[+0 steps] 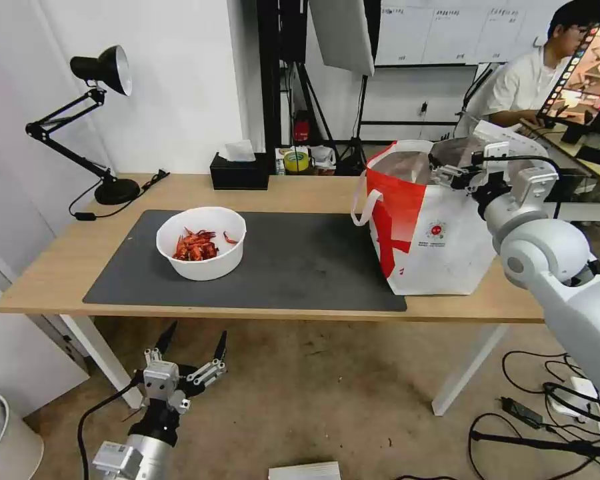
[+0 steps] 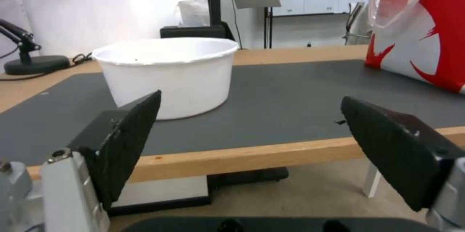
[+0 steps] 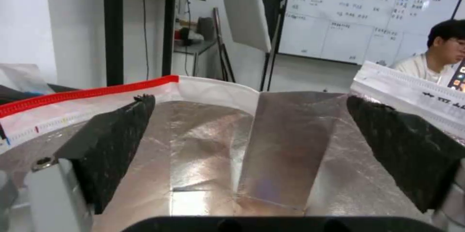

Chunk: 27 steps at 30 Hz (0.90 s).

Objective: Pick up the trash from the table and place it into the takeout bag.

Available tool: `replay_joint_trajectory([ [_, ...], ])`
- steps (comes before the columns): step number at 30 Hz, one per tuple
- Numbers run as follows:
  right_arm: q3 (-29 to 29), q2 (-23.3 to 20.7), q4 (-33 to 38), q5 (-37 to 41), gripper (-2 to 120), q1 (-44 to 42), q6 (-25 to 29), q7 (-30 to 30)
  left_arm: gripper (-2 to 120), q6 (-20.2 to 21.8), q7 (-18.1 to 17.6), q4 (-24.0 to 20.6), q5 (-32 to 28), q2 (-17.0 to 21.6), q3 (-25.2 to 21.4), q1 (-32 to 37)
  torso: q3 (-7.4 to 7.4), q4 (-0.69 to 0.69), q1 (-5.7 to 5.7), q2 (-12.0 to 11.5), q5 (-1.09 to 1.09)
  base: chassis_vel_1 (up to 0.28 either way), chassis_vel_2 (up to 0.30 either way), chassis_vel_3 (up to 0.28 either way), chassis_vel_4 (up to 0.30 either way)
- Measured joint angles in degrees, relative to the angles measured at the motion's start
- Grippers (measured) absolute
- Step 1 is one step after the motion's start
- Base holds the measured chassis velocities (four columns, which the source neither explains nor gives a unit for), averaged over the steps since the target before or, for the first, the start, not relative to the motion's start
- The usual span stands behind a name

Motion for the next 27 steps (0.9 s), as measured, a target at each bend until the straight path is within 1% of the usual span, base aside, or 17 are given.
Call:
replay_joint_trajectory([
  [7, 0.7, -0.6, 1.2, 1.1, 100, -0.5, 0.4, -0.9, 100, 0.1, 0.0, -0.5, -0.2, 0.1, -0.5, 0.2, 0.00, 0.00, 0.00, 0.0, 0.00, 0.000, 0.000, 0.000, 0.000],
  [10, 0.9, -1.0, 4.3, 4.7, 100, -0.5, 2.2, -2.4, 100, 0.1, 0.0, -0.9, -0.3, 0.1, -0.9, 0.5, 0.00, 0.00, 0.00, 0.0, 0.00, 0.000, 0.000, 0.000, 0.000],
  [14, 0.9, -1.4, 6.5, 6.2, 100, -0.4, 3.0, -3.3, 100, 0.1, 0.0, -1.3, -0.4, 0.1, -1.1, 0.7, 0.00, 0.01, 0.00, 0.0, -0.01, 0.000, 0.000, 0.000, 0.000],
  [15, 1.0, -1.8, 8.4, 7.3, 100, -0.7, 3.3, -4.0, 100, 0.1, 0.0, -1.5, -0.4, 0.0, -1.2, 0.8, 0.00, 0.00, 0.00, 0.0, -0.01, 0.000, 0.000, 0.000, 0.000],
  [17, 1.4, -2.9, 12.4, 7.8, 100, -3.4, 3.4, -5.0, 100, 0.1, 0.0, -1.8, -0.7, 0.0, -1.5, 1.0, 0.00, 0.01, 0.00, 0.0, -0.01, 0.000, 0.000, 0.000, 0.000],
  [18, 1.4, -2.9, 12.4, 7.8, 100, -3.4, 3.4, -5.0, 100, 0.1, 0.0, -1.8, -0.7, 0.0, -1.5, 1.0, 0.00, 0.01, 0.00, 0.0, -0.01, 0.000, 0.000, 0.000, 0.000],
  [20, 1.9, -3.8, 16.6, 7.9, 100, -7.8, 3.4, -5.8, 100, 0.1, 0.0, -1.9, -1.0, -0.1, -1.8, 1.0, 0.00, 0.00, 0.00, 0.0, -0.01, 0.000, 0.000, 0.000, 0.000],
  [21, 1.9, -3.8, 16.6, 7.9, 100, -7.8, 3.4, -5.8, 100, 0.1, 0.0, -1.9, -1.0, -0.1, -1.8, 1.0, 0.00, 0.00, 0.00, 0.0, -0.01, 0.000, 0.000, 0.000, 0.000],
  [24, 3.8, -3.6, 21.3, 6.9, 100, -15.4, 3.5, -6.6, 100, 0.1, 0.0, -1.9, -1.1, -0.2, -1.9, 0.9, -0.01, 0.00, 0.00, 0.0, -0.01, 0.000, 0.000, 0.000, 0.000],
  [25, 3.8, -3.6, 21.3, 6.9, 100, -15.4, 3.5, -6.6, 100, 0.1, 0.0, -1.9, -1.1, -0.2, -1.9, 0.9, -0.01, 0.00, 0.00, 0.0, -0.01, 0.000, 0.000, 0.000, 0.000],
  [27, 5.3, -3.0, 22.9, 5.0, 100, -20.4, 4.4, -7.6, 100, 0.1, 0.0, -1.9, -1.2, -0.2, -1.9, 0.8, -0.01, 0.00, 0.00, 0.0, -0.01, 0.000, 0.000, 0.000, 0.000],
])
